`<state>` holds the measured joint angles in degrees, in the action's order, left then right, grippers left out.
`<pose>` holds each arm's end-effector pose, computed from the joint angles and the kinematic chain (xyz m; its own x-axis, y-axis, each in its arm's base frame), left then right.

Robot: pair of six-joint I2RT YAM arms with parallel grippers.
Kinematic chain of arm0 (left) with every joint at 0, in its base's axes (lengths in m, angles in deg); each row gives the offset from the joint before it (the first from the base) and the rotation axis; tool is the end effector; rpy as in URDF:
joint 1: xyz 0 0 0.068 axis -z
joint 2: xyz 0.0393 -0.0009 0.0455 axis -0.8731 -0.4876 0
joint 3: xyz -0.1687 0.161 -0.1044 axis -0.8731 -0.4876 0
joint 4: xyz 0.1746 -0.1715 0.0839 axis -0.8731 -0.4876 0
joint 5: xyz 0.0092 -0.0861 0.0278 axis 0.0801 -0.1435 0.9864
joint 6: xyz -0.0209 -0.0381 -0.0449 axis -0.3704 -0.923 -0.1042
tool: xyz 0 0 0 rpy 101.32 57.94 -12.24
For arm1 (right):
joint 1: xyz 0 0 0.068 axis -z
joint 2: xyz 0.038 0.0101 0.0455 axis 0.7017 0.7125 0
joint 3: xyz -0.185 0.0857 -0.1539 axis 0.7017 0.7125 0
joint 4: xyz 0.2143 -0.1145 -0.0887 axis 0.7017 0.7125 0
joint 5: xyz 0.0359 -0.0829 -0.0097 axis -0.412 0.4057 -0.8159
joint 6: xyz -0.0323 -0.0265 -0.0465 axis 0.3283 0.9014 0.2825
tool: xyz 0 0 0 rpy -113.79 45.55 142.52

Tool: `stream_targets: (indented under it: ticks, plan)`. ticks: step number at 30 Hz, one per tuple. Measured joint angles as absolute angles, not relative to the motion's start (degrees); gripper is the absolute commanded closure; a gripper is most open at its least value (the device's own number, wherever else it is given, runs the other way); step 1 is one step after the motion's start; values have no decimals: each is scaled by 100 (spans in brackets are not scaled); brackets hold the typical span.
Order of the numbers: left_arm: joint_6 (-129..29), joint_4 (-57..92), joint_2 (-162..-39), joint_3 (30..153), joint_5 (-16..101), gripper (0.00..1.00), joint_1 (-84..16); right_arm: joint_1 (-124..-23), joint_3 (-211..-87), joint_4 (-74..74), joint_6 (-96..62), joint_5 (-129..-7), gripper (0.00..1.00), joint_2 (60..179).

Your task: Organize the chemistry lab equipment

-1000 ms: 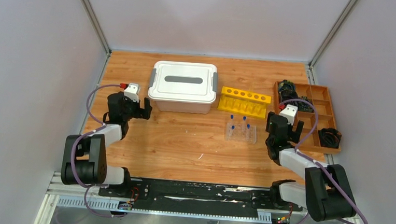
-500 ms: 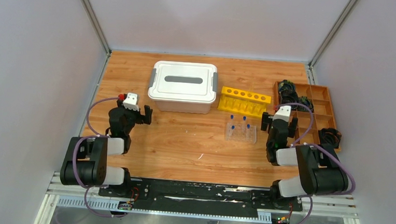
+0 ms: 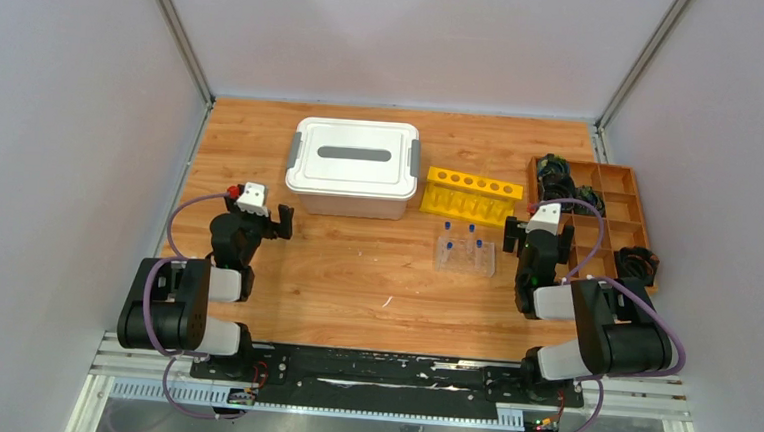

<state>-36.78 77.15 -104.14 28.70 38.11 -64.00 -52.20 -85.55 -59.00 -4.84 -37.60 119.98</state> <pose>0.2330 0.0025 0.1326 -0.1286 0.0290 -0.9913 0.1658 0.9861 0.0074 0.2407 0.0134 0.1298 -0.2084 -0.1143 -0.9713 0.2423 0.9561 -0.1645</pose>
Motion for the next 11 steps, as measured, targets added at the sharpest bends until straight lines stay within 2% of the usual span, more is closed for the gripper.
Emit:
stream_targets:
  ticks: [11]
  plan:
    - [-3672, 7717, -10414, 2870, 3852, 0, -6378, -5216, -8555, -5882, -484, -3784, 0, 11996]
